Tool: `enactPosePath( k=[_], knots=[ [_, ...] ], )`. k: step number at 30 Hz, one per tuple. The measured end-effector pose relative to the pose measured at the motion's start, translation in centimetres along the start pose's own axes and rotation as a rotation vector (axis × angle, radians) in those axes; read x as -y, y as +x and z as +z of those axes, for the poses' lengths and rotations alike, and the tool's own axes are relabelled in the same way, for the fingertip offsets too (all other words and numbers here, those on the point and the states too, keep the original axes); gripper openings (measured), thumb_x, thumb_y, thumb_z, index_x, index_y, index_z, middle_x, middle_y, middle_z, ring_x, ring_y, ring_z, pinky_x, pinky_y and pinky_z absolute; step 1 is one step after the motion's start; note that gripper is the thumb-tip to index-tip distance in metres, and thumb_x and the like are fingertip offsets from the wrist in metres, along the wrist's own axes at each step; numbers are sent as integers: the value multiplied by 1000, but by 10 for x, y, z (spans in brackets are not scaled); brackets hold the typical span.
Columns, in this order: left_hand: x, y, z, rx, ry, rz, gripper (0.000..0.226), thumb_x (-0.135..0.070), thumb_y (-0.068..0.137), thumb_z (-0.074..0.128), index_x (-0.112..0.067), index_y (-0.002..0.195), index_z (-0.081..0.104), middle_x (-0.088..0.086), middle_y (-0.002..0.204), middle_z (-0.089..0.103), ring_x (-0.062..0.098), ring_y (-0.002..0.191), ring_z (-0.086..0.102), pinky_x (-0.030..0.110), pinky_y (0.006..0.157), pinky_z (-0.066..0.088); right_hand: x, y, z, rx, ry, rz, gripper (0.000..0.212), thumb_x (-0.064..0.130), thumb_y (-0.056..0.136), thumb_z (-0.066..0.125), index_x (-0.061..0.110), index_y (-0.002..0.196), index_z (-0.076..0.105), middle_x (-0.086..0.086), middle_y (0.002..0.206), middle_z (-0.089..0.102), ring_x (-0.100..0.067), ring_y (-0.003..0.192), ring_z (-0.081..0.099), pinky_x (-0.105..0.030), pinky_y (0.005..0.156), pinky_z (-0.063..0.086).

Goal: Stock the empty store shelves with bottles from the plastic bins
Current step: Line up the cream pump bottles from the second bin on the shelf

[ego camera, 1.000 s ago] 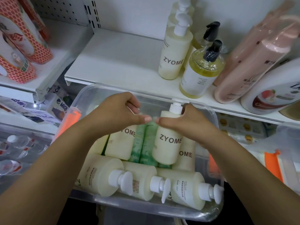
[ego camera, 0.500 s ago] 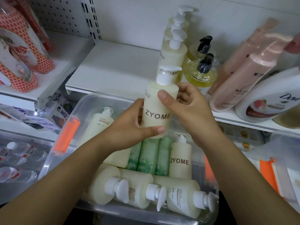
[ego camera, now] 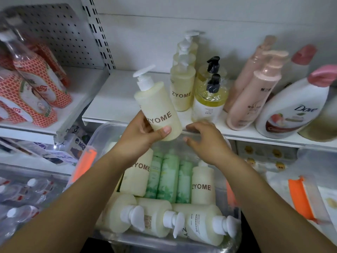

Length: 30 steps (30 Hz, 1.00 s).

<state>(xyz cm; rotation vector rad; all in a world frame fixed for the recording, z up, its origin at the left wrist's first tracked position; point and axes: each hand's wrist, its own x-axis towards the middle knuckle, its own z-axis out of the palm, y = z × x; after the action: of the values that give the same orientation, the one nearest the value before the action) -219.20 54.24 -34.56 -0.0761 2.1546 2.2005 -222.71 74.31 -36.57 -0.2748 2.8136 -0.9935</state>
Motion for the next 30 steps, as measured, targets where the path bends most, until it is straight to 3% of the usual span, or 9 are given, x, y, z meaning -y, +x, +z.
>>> enactPosePath(
  k=[4, 8, 13, 17, 21, 24, 26, 28, 30],
  knots=[
    [-8, 27, 6, -21, 99, 24, 54, -5, 82, 79, -16, 129, 53, 1, 122, 69, 13, 115, 66, 32, 95, 55, 1, -9, -3, -6, 36, 6, 41, 24, 88, 74, 20, 128, 65, 1, 125, 59, -18, 125, 48, -34, 110, 36],
    [-2, 52, 7, -22, 245, 32, 65, -19, 74, 85, -23, 130, 52, -3, 122, 68, 15, 116, 64, 43, 102, 52, 0, -12, -7, 23, 77, 26, 43, 25, 89, 74, 24, 131, 64, 6, 125, 56, -15, 124, 49, -30, 108, 39],
    [10, 65, 12, -35, 329, 39, 72, -18, 75, 86, -25, 133, 43, -4, 123, 64, 16, 113, 65, 43, 98, 54, -4, -9, -10, 31, 123, 46, 42, 28, 89, 75, 28, 129, 64, 6, 129, 56, -12, 121, 52, -18, 88, 43],
    [14, 67, 12, -29, 360, 71, 72, -20, 74, 85, -27, 132, 42, -2, 124, 61, 17, 115, 64, 43, 99, 54, -5, -5, -11, 24, 126, 43, 39, 26, 90, 73, 27, 128, 66, 5, 131, 58, -12, 123, 53, -12, 94, 33],
    [16, 69, 17, 15, 408, 93, 66, -19, 76, 85, -24, 128, 45, -3, 121, 60, 17, 115, 64, 40, 99, 54, -6, -5, -9, 34, 149, 47, 38, 27, 90, 73, 30, 127, 66, 5, 131, 57, -11, 120, 54, -9, 78, 38],
    [16, 69, 21, 14, 440, 109, 64, -19, 78, 85, -23, 128, 45, -4, 122, 60, 17, 114, 63, 37, 98, 55, -6, -6, -10, 35, 174, 45, 38, 26, 90, 73, 30, 127, 66, 5, 134, 57, -13, 120, 56, -18, 81, 41],
    [14, 68, 23, 7, 474, 108, 66, -20, 79, 84, -22, 131, 44, -4, 124, 60, 16, 115, 62, 34, 97, 56, -7, -8, -11, 37, 192, 63, 39, 27, 90, 73, 30, 128, 64, 6, 136, 56, -13, 116, 58, -22, 73, 46],
    [11, 66, 24, 18, 502, 99, 65, -20, 80, 83, -21, 132, 43, -3, 125, 60, 15, 115, 62, 31, 96, 55, -9, -10, -12, 40, 212, 73, 40, 28, 91, 72, 30, 130, 63, 9, 138, 57, -11, 114, 59, -16, 70, 46],
    [8, 63, 23, 29, 552, 83, 64, -22, 82, 81, -19, 135, 44, -5, 124, 60, 14, 115, 61, 32, 99, 53, -9, -12, -13, 39, 212, 60, 41, 27, 92, 71, 28, 132, 63, 13, 140, 58, -7, 122, 56, -8, 78, 42]
  ],
)
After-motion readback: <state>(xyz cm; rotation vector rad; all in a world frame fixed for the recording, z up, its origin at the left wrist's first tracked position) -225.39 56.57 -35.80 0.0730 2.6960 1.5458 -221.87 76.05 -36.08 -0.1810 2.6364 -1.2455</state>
